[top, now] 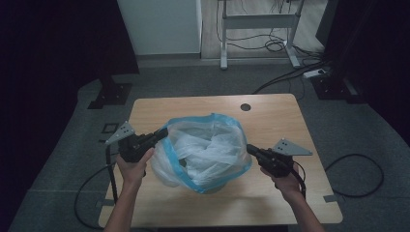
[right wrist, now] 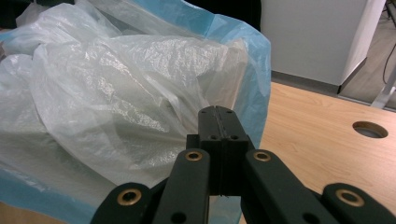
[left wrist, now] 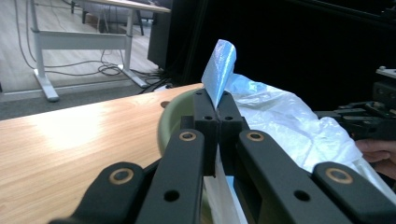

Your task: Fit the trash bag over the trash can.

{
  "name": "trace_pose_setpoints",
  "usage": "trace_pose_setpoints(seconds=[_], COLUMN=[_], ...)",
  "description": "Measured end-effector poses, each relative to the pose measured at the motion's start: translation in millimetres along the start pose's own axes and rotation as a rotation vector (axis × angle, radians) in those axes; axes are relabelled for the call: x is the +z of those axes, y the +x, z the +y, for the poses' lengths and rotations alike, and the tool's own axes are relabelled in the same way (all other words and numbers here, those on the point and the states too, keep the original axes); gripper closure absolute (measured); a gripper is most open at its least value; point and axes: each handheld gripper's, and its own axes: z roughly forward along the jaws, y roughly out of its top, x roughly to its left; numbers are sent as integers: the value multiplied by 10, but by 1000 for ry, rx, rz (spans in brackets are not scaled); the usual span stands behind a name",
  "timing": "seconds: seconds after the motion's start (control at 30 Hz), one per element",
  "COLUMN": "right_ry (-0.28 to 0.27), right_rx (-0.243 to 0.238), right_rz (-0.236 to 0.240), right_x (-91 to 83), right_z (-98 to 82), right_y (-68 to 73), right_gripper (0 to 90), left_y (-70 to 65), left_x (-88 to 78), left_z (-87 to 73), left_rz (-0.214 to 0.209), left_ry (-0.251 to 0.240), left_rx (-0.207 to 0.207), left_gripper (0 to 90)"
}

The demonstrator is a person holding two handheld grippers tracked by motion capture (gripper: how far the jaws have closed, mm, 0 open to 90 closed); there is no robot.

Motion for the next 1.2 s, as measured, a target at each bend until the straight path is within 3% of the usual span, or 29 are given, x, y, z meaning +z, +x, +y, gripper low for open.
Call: trace_pose_setpoints(seconds=[0.17, 0.33, 0.63, 0.8, 0.93, 1.2], right_ry=[-5, 23, 46, 57, 78, 110], right_rx=[-13, -30, -32, -37, -22, -1], right_rz=[-21, -75, -119, -135, -142, -152], right_x=[17, 121, 262, 326, 414, 515], right_z=[70, 168, 183, 188, 164, 80], right_y=[6, -4, -33, -38, -67, -126], right_gripper=[892, 893, 892, 893, 893, 893], left_y=[90, 226, 311, 366, 436, 537], left_x=[9, 20, 43, 97, 170, 208], left_z=[20, 13, -39, -62, -110, -251], left_rz=[23, 52, 62, 98, 137, 164], left_ry=[-3, -11, -11, 19, 73, 106], left_rx=[-8, -27, -32, -39, -56, -85], left_gripper=[899, 899, 899, 899, 899, 899])
